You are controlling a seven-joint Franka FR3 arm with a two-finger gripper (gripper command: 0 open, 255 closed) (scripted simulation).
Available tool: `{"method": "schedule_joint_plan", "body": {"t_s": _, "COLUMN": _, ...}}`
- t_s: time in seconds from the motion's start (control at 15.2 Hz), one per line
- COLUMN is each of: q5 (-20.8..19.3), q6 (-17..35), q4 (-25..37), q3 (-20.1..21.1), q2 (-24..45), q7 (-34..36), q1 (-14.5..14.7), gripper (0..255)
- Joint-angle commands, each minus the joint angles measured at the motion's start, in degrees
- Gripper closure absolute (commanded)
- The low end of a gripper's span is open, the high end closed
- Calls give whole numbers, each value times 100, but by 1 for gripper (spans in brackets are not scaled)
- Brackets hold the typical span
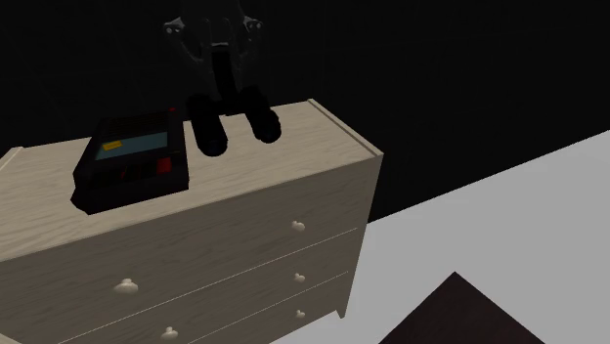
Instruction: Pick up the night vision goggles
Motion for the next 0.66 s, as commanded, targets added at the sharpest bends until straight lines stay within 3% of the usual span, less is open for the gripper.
{"method": "schedule_joint_plan", "body": {"t_s": 0.0, "q5": 1, "q6": -152, "q4": 134, "q3": -1, "q2": -22, "q7": -5, "q1": -1, "gripper": 255}}
{"method": "schedule_joint_plan", "body": {"t_s": 0.59, "q5": 6, "q6": -690, "q4": 620, "q3": 0, "q2": -74, "q7": -13, "q1": -1, "gripper": 255}}
